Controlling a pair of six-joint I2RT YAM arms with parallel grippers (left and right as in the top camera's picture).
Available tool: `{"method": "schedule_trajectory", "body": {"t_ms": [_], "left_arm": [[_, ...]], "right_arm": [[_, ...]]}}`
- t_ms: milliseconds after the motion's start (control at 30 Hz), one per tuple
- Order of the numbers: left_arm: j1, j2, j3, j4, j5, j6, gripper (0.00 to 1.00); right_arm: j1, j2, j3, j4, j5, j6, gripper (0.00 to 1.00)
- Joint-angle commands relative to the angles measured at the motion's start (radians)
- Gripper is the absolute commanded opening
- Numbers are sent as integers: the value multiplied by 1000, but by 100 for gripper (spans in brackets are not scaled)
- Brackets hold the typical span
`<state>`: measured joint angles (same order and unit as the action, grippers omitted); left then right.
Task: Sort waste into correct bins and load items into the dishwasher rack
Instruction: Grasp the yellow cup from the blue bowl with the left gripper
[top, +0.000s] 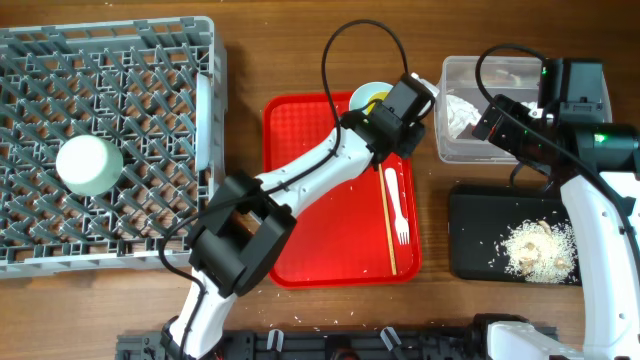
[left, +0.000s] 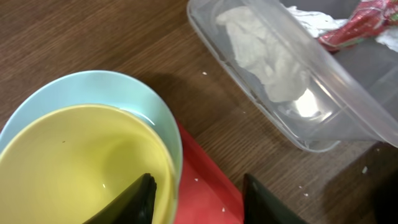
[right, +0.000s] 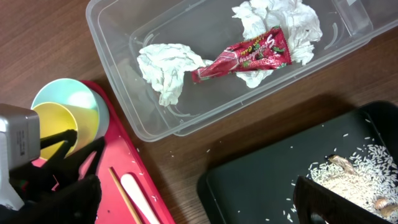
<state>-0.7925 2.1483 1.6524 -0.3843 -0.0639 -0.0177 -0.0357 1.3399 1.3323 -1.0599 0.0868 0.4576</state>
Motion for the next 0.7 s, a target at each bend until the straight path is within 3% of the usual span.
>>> {"method": "schedule_trajectory", "body": {"t_ms": [0, 133, 367, 433, 500, 667], "left_arm": [[24, 8, 1, -4, -17, 14, 30], [32, 8, 1, -4, -17, 14, 15], [32, 8, 1, -4, -16, 14, 5], [32, 8, 1, -4, -16, 14, 5], [32, 8, 1, -10, -16, 14, 13], [33, 10, 1, -71, -16, 14, 15]], "right_arm": [[-4, -10, 12, 2, 2, -13, 100], [-4, -10, 12, 2, 2, -13, 100], [-4, -10, 12, 2, 2, -13, 100], [-4, -10, 12, 2, 2, -13, 100], [-4, -10, 12, 2, 2, -13, 100], [-4, -10, 12, 2, 2, -13, 100]]}}
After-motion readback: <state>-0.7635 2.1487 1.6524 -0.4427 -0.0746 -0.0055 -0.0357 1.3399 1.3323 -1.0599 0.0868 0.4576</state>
